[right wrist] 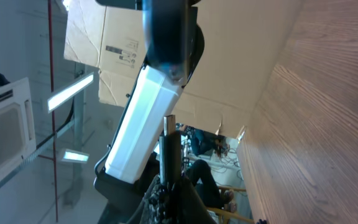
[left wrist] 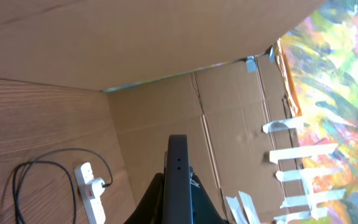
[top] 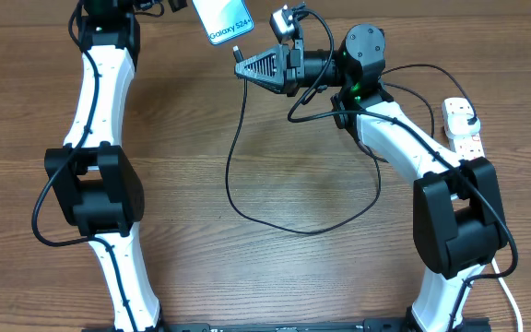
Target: Plug charger to phone and switch on socket
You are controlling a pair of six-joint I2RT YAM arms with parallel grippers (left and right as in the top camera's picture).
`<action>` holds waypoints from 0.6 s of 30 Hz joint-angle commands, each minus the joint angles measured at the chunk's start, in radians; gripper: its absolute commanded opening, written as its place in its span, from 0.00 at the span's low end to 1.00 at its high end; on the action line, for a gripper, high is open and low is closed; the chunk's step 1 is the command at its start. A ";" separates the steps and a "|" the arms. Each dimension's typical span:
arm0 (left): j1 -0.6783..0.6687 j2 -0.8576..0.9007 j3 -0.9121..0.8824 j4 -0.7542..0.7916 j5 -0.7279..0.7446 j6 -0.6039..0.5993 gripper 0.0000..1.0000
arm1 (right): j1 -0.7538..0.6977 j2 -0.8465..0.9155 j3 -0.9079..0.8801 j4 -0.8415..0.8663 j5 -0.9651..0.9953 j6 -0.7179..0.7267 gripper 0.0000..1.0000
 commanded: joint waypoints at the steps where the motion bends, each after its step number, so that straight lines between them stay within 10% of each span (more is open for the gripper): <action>1: -0.011 -0.038 0.016 0.042 0.004 -0.044 0.04 | 0.000 -0.023 0.018 0.009 0.023 0.021 0.04; 18: -0.011 -0.038 0.016 0.057 0.070 -0.050 0.04 | -0.001 -0.023 0.018 0.016 0.049 0.029 0.04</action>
